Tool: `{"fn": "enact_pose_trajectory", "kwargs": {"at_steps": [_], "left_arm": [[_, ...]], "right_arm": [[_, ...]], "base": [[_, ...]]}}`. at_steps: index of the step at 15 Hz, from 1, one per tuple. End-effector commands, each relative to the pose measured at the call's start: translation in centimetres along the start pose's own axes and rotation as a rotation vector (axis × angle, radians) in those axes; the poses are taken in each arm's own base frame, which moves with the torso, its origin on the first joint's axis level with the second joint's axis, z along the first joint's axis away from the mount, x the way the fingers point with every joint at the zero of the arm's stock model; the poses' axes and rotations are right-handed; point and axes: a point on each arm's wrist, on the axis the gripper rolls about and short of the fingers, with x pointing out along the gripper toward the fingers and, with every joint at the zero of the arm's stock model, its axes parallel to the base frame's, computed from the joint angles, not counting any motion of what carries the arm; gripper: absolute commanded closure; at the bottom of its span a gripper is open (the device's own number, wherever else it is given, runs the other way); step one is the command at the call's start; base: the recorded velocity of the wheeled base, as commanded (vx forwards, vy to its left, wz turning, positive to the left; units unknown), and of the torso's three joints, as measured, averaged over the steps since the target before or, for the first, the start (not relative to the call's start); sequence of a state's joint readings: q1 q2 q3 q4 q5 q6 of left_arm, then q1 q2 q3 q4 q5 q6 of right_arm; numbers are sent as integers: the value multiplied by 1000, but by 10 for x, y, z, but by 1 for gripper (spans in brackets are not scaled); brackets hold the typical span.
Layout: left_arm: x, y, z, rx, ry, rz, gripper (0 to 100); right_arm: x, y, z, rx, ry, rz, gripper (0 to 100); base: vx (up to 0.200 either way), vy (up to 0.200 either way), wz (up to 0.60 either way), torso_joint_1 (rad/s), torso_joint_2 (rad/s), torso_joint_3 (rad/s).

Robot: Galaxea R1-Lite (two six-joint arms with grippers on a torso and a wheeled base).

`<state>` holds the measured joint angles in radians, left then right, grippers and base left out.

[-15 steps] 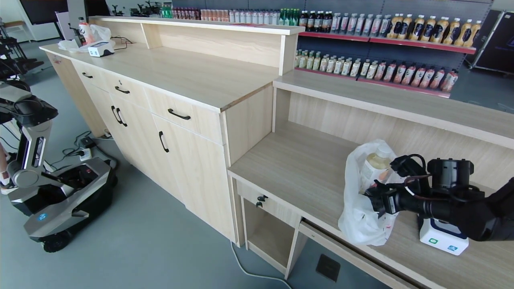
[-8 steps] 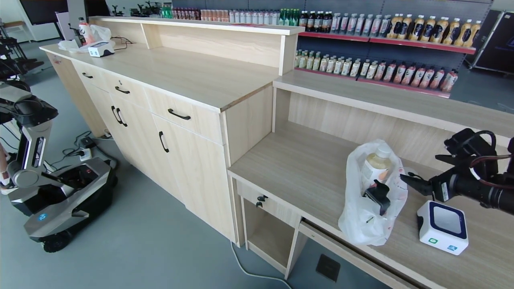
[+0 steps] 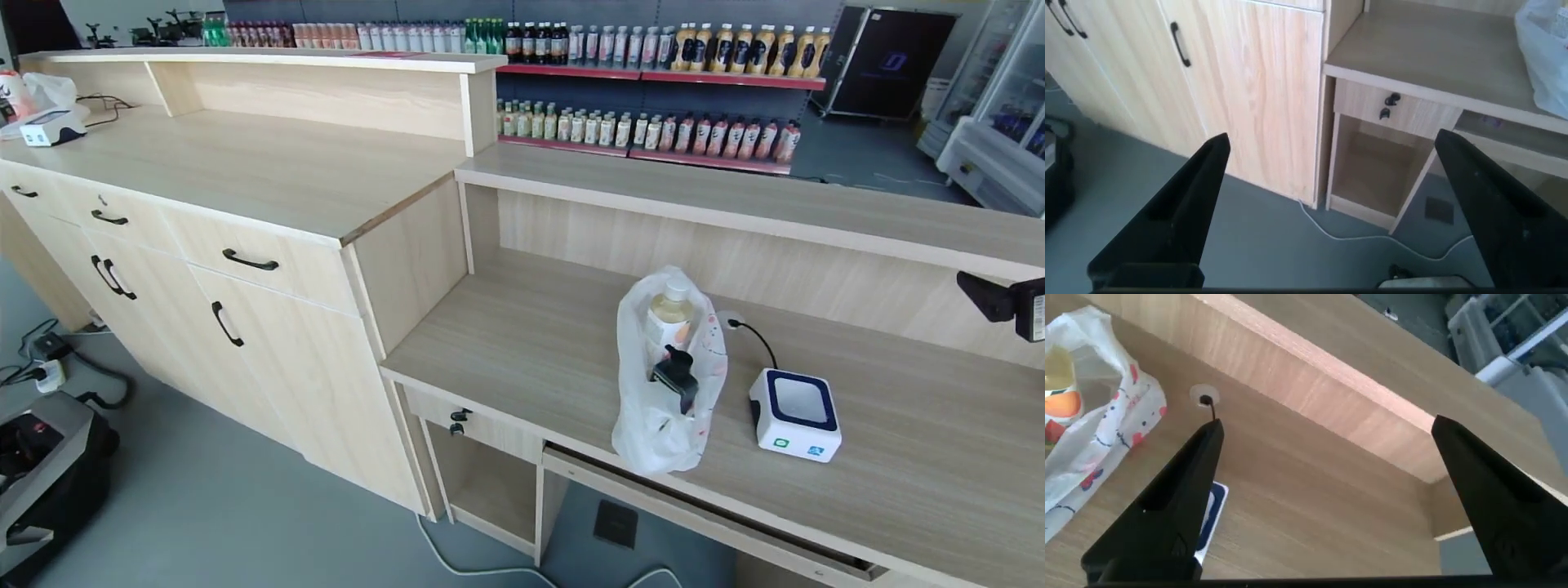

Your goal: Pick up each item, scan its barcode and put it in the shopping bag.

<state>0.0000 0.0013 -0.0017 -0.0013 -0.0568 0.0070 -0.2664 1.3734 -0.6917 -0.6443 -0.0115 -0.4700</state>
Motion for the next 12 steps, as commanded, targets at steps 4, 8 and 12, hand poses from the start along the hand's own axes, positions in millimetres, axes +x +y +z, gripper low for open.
{"fn": "enact_pose_trajectory", "kwargs": {"at_steps": [4, 8, 12], "left_arm": [[0, 0, 0, 1, 0, 0, 0], [0, 0, 0, -1, 0, 0, 0], [0, 0, 0, 1, 0, 0, 0]], "right_arm": [[-39, -7, 14, 90, 71, 0, 0], [-44, -9, 14, 176, 86, -60, 0], [-86, 9, -15, 298, 105, -37, 0]], "base": [[0, 0, -600, 1, 2, -1], [0, 0, -600, 2, 4, 4], [0, 0, 0, 0, 0, 0]]}}
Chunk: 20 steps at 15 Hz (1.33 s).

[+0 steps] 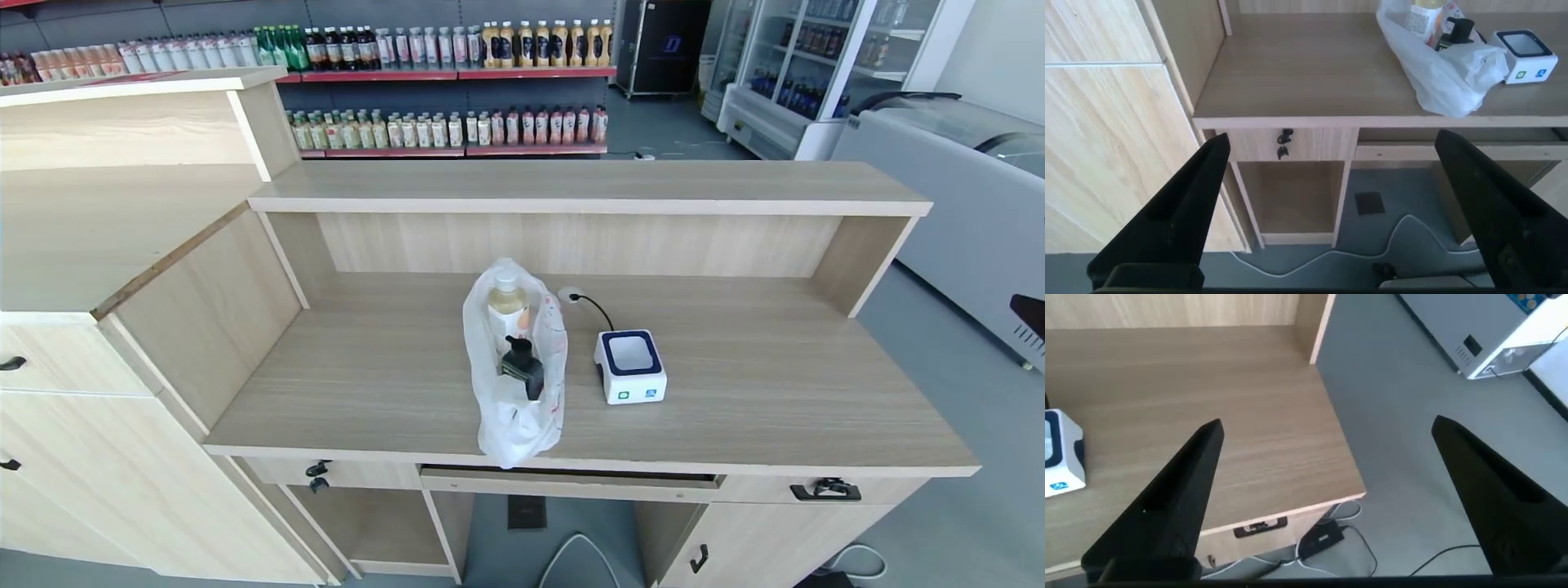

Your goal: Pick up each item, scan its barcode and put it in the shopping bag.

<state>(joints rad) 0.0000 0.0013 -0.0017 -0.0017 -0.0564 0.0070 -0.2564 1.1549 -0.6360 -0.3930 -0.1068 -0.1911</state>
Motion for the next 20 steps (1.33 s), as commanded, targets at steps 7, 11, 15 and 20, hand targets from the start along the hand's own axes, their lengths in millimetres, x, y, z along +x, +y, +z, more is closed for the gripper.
{"fn": "enact_pose_trajectory", "kwargs": {"at_steps": [7, 11, 15, 20], "left_arm": [[0, 0, 0, 1, 1, 0, 0], [0, 0, 0, -1, 1, 0, 0], [0, 0, 0, -1, 1, 0, 0], [0, 0, 0, -1, 1, 0, 0]], "right_arm": [[-139, 16, -147, 61, -126, 209, 0], [-167, 14, -181, 105, -206, 327, 0], [-168, 15, -187, 119, -184, 377, 0], [-168, 15, -188, 130, -180, 376, 0]], "base": [[0, 0, 0, 0, 0, 0], [0, 0, 0, 0, 0, 0], [0, 0, 0, 0, 0, 0], [0, 0, 0, 0, 0, 0]]}}
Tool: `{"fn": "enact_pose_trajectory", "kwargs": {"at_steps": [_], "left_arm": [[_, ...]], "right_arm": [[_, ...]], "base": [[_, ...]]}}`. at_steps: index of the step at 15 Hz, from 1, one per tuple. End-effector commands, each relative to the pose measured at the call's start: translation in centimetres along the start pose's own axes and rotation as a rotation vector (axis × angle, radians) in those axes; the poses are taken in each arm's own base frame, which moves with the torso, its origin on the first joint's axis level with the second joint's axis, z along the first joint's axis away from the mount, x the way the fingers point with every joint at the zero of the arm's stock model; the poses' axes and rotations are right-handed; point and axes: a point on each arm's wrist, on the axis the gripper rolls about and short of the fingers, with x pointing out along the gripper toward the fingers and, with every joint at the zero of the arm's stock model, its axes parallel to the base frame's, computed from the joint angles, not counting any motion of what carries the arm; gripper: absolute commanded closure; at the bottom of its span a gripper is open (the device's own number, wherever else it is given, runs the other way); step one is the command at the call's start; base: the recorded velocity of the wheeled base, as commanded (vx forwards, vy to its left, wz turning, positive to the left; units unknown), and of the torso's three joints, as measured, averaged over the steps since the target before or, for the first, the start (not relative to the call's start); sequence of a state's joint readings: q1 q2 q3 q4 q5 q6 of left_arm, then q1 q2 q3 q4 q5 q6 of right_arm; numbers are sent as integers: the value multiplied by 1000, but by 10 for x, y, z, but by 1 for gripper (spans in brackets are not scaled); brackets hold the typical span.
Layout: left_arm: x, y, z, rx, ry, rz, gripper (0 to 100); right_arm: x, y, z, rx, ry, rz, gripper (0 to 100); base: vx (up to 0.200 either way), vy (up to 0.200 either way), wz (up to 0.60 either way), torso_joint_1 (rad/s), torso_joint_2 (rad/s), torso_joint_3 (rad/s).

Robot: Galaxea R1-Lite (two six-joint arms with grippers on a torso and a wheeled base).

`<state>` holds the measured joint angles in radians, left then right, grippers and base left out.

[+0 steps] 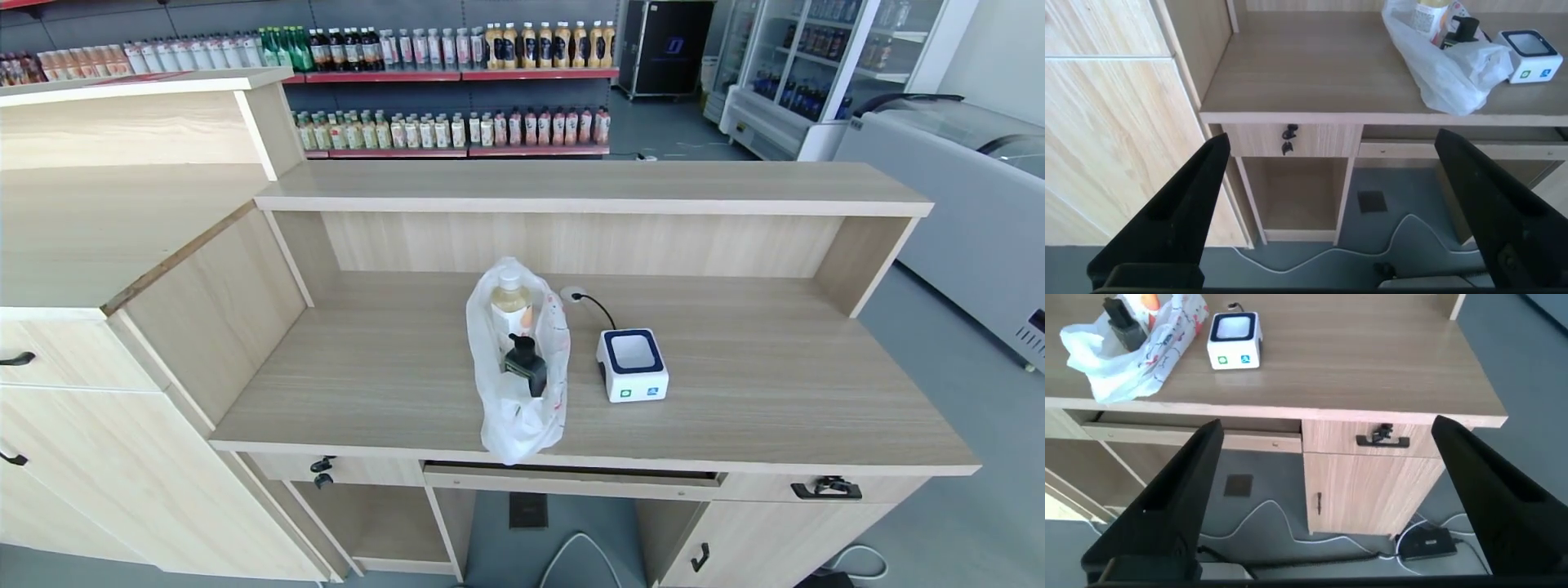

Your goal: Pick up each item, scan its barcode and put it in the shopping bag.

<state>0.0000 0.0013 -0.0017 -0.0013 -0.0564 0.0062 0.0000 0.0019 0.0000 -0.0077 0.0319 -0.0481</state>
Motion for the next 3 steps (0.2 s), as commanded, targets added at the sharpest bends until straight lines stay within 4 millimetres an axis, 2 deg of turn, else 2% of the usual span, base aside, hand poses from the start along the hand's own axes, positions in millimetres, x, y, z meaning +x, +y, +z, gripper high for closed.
{"fn": "enact_pose_trajectory", "kwargs": {"at_steps": [1, 3], "left_arm": [[0, 0, 0, 0, 0, 0, 0], [0, 0, 0, 1, 0, 0, 0]], "right_arm": [[0, 0, 0, -1, -2, 0, 0], [0, 0, 0, -7, -2, 2, 0]], "base": [[0, 0, 0, 0, 0, 0], [0, 0, 0, 0, 0, 0]]}}
